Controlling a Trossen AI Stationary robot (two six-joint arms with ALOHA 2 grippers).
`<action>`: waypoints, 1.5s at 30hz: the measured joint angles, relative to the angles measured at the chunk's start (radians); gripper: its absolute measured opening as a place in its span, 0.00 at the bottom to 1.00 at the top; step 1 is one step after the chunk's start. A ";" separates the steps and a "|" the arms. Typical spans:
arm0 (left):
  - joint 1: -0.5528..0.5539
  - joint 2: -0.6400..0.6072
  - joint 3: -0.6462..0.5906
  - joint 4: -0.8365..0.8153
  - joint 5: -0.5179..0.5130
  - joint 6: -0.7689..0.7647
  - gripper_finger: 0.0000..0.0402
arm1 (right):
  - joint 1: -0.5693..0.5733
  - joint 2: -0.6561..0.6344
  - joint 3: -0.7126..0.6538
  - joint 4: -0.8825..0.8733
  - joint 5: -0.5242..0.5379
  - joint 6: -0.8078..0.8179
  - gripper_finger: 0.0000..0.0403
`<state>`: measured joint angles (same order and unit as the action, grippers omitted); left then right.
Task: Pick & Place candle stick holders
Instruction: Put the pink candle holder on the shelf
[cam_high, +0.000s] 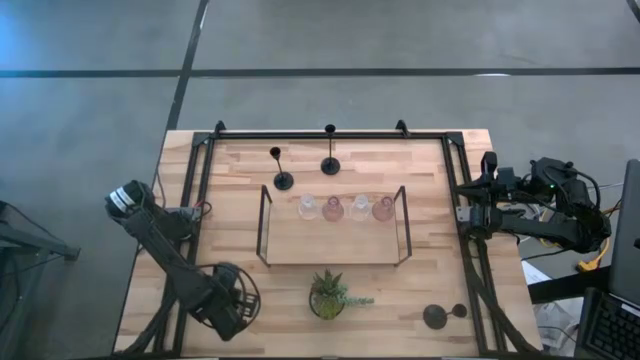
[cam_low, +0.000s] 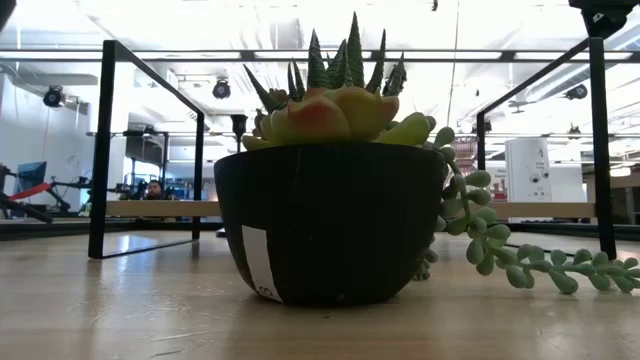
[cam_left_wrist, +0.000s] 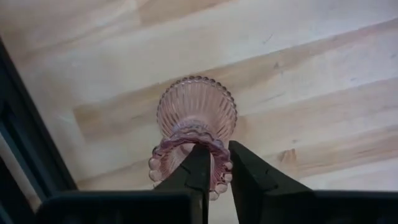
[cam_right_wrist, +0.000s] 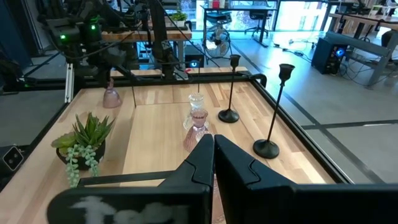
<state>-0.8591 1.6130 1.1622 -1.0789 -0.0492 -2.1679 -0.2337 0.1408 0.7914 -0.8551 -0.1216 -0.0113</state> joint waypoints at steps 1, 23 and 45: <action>0.007 0.000 0.000 -0.005 -0.005 0.015 0.10 | 0.000 0.000 0.000 0.000 0.000 0.000 0.02; 0.242 -0.011 0.264 -0.114 -0.071 0.678 0.08 | 0.000 0.000 0.000 0.000 0.000 0.000 0.02; 0.663 -0.010 0.370 -0.174 -0.045 1.580 0.08 | 0.000 0.000 0.000 0.000 0.000 0.000 0.02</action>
<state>-0.1959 1.6026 1.5326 -1.2530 -0.0947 -0.5883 -0.2337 0.1410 0.7914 -0.8547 -0.1215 -0.0113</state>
